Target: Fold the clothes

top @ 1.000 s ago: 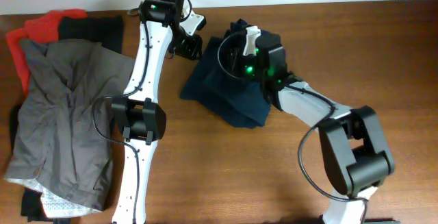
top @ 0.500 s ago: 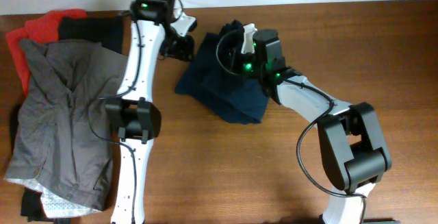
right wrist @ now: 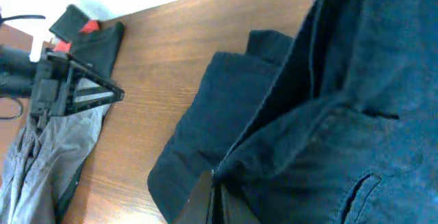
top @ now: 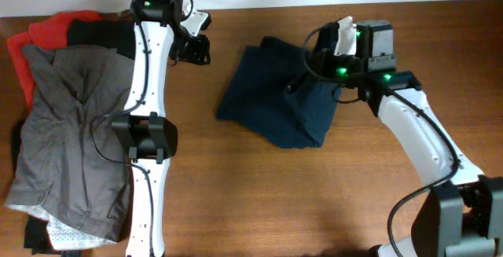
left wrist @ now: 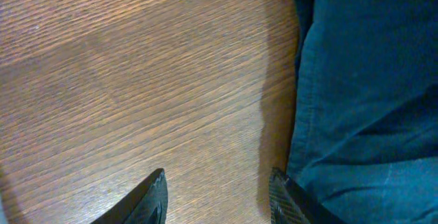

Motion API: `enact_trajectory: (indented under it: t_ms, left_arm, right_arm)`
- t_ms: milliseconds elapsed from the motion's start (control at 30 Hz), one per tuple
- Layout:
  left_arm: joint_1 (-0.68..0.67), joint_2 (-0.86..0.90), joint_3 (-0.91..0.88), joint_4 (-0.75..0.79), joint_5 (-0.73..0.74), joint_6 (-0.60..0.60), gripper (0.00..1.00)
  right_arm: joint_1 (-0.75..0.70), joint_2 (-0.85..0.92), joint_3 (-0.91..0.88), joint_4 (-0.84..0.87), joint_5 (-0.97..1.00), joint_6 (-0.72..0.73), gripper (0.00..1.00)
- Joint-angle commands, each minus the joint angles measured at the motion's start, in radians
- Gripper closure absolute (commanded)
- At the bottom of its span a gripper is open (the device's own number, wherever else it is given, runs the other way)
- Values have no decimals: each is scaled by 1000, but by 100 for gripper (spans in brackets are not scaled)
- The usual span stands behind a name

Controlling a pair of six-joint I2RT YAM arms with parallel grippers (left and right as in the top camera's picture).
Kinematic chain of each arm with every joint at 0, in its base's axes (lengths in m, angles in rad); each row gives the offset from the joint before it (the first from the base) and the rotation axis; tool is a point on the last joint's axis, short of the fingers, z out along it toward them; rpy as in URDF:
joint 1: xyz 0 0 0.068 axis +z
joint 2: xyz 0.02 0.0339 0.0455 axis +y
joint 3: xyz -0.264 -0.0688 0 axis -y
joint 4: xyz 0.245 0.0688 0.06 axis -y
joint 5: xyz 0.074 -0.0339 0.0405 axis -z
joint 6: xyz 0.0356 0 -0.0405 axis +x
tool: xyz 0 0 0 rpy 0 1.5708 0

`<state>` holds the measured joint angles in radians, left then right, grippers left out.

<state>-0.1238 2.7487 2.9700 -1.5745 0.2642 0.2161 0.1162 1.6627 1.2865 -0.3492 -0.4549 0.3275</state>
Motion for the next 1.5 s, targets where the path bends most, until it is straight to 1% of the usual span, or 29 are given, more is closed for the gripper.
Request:
enact_trajectory:
  t_ms: [0, 100, 200, 333, 433, 567, 633, 800, 967, 1067, 1200, 1333, 1367, 1467]
  left_arm:
    - [-10, -39, 19, 9, 2, -20, 52]
    - [-13, -39, 19, 12, 2, -21, 52]
    - [-13, -39, 19, 14, 2, -21, 53]
    - [-13, -39, 19, 17, 2, -21, 53]
    - [-14, -39, 19, 19, 2, -20, 53]
    - [-14, -39, 19, 25, 1, -20, 53]
    - [-14, -39, 19, 29, 1, -20, 53]
    - [-14, -39, 19, 31, 2, -20, 53]
    - [-14, -39, 19, 32, 2, -20, 53]
    - [-14, -39, 19, 32, 2, -20, 53]
    - [-14, -39, 19, 21, 2, -20, 53]
    - [-14, -39, 19, 17, 2, -20, 53]
    - [-14, -39, 19, 17, 2, -20, 53]
    - [-14, -39, 19, 17, 2, -20, 53]
  right_arm:
    - [45, -25, 10, 29, -6, -48, 96]
    - [111, 0, 10, 106, -5, -51, 96]
    - [204, 66, 10, 263, -5, -51, 96]
    - [280, 178, 10, 398, -5, -50, 96]
    - [297, 242, 10, 442, -6, -26, 96]
    - [287, 232, 12, 433, -6, -10, 96]
    - [259, 175, 28, 346, -6, -9, 96]
    - [150, 16, 110, 3, 0, -63, 96]
    - [-26, -97, 177, -318, -2, -116, 96]
    - [-135, -132, 196, -454, -5, -171, 96]
    - [-252, -140, 230, -595, -6, -246, 96]
    - [-359, -140, 259, -690, -12, -307, 96]
    - [-401, -140, 274, -729, -13, -343, 96]
    - [-426, -140, 317, -770, -26, -373, 96]
